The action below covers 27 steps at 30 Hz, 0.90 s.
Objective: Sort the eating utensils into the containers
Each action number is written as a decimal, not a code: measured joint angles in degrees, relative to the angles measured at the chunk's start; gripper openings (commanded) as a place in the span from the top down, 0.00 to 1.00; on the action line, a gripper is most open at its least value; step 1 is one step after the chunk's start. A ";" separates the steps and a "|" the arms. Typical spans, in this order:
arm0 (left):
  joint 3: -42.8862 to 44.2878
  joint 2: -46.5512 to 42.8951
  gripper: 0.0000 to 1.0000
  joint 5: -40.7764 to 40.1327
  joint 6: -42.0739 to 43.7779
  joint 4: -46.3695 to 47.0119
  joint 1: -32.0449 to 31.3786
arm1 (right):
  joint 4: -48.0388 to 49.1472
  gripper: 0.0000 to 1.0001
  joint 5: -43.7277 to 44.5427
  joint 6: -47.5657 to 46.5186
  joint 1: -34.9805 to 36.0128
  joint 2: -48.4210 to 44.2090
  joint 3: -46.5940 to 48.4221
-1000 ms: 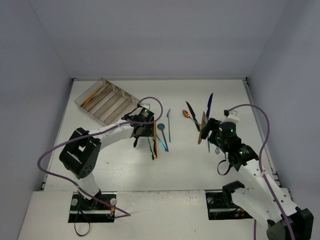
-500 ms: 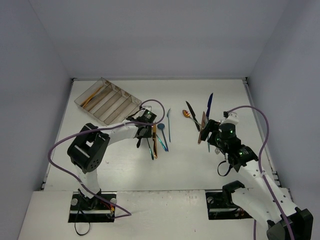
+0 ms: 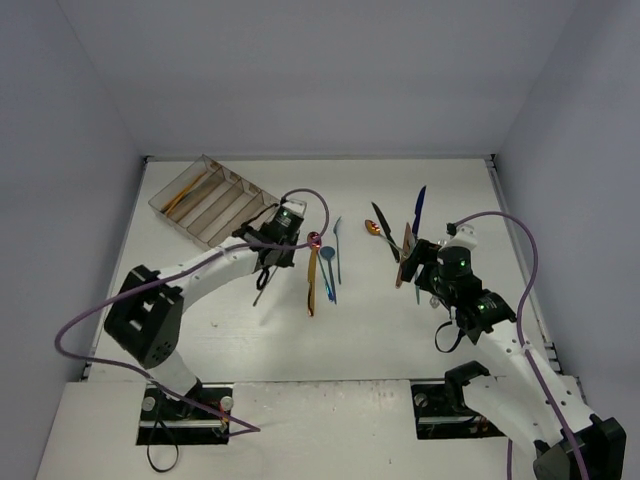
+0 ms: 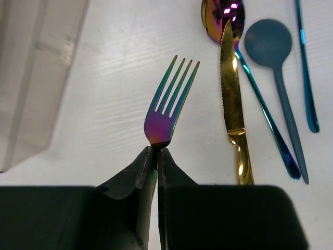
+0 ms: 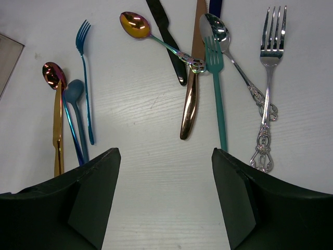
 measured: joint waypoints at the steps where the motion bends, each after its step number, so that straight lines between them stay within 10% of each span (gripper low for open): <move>1: 1.65 -1.40 1.00 0.00 2.19 -1.45 0.39 | 0.00 0.32 0.00 -0.02 0.00 0.05 0.00; 16: 29.48 6.46 1.00 13.86 40.42 -3.21 31.80 | 0.04 0.32 0.00 -0.75 0.00 1.97 0.00; 27: 35.77 23.55 1.00 20.67 50.96 -5.15 35.38 | 0.11 0.32 -0.02 -1.34 0.00 4.52 0.00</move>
